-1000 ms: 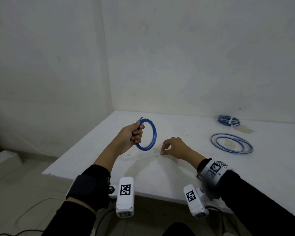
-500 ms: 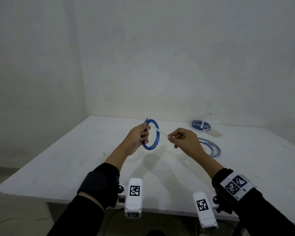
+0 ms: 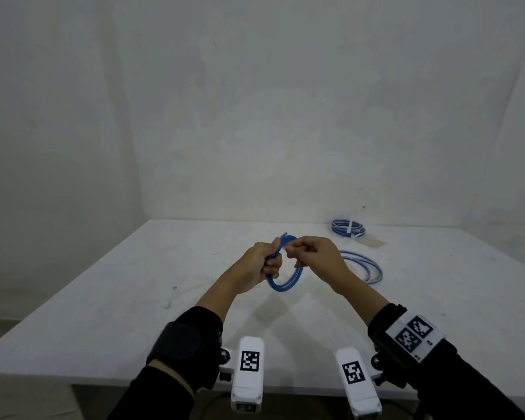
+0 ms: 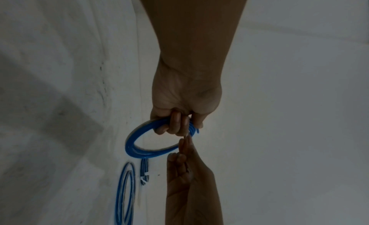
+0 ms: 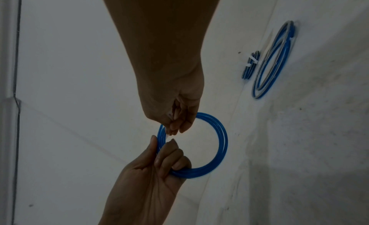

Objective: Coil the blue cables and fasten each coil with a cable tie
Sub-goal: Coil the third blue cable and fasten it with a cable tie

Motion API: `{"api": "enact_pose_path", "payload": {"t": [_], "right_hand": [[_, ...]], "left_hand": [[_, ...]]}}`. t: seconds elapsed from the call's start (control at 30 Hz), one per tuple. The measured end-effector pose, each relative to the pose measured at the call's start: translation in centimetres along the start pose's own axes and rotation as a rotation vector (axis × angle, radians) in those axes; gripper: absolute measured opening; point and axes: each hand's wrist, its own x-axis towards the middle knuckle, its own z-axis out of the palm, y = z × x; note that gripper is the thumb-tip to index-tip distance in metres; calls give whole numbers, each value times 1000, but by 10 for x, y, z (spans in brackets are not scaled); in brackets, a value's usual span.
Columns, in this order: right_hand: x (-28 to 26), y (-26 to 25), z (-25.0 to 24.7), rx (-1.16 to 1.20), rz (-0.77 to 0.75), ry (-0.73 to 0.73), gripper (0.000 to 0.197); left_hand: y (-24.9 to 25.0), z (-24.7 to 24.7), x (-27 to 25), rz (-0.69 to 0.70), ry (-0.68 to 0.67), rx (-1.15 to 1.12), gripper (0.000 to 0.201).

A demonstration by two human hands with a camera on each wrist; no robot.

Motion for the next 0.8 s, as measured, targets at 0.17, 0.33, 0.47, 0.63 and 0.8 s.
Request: {"api": "enact_pose_path", "payload": {"t": [0.17, 0.33, 0.47, 0.63, 0.8], "right_hand": [[-3, -4, 1, 99, 5, -1, 14], [-10, -11, -4, 57, -115, -96, 19], [-13, -18, -8, 110, -178, -116, 15], [-11, -20, -10, 14, -324, -37, 6], [-2, -12, -10, -103, -454, 121, 9]], "left_hand": [[-1, -2, -2, 53, 86, 73, 20], [1, -6, 0, 136, 187, 104, 25], [5, -9, -1, 154, 186, 134, 20], [10, -4, -3, 199, 144, 250, 20], [8, 3, -2, 207, 125, 350, 15]]}}
